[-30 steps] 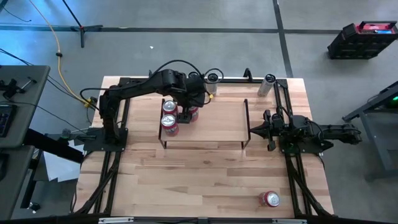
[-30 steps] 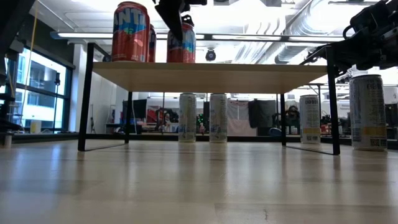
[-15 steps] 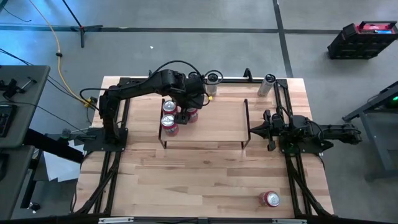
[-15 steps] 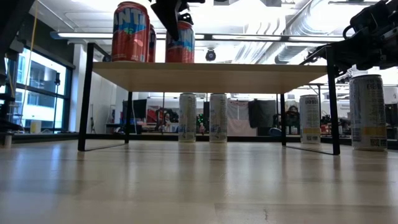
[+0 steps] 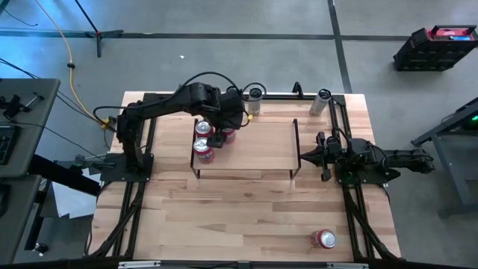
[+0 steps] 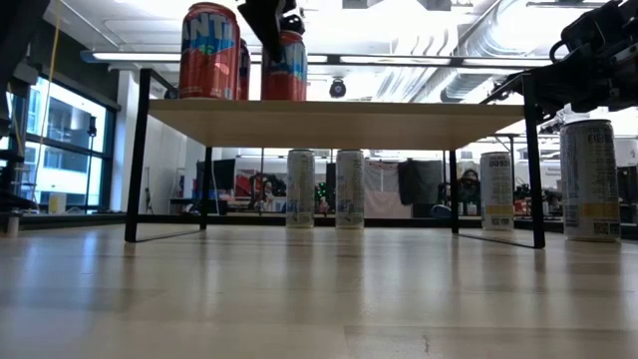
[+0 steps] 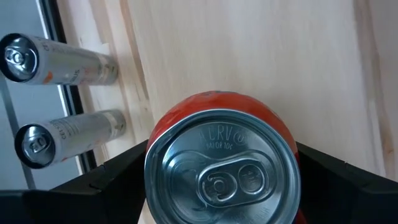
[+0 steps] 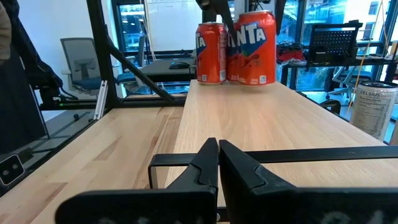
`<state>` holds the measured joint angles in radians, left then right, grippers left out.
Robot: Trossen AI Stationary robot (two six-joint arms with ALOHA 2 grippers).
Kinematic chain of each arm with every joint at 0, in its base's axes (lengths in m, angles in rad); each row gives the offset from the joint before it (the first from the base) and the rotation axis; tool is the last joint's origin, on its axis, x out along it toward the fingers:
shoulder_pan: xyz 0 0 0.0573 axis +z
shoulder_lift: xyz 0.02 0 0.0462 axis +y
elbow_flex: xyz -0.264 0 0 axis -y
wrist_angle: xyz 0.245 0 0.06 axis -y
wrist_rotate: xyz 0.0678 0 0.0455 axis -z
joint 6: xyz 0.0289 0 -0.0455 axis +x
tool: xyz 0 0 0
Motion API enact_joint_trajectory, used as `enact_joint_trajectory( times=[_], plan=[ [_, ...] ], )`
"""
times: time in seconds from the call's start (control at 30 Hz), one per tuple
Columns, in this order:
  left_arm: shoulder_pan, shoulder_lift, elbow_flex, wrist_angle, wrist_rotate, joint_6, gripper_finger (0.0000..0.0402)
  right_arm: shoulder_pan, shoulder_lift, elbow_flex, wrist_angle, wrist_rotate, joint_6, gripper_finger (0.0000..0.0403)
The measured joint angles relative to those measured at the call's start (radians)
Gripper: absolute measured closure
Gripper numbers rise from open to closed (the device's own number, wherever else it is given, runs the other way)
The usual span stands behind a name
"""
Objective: Place canned beverage on shelf
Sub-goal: Put the red soda can on the shelf
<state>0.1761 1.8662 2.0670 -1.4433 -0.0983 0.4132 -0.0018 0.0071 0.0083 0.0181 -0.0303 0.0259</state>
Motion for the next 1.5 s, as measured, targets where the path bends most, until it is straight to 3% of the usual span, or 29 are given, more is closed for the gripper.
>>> enact_joint_trajectory(
  times=[0.3,1.23,1.5],
  plan=[
    [-0.001,0.0,0.0,0.002,0.046,-0.019,0.0082,0.0,0.0,0.0,0.0,0.0,0.0,0.0402],
    [-0.001,-0.001,-0.031,0.02,0.053,-0.078,0.0081,0.0,0.0,0.0,0.0,0.0,0.0,0.0402],
    [-0.001,-0.001,-0.031,0.022,0.054,-0.089,0.0041,0.0,0.0,0.0,0.0,0.0,0.0,0.0402]
  ],
)
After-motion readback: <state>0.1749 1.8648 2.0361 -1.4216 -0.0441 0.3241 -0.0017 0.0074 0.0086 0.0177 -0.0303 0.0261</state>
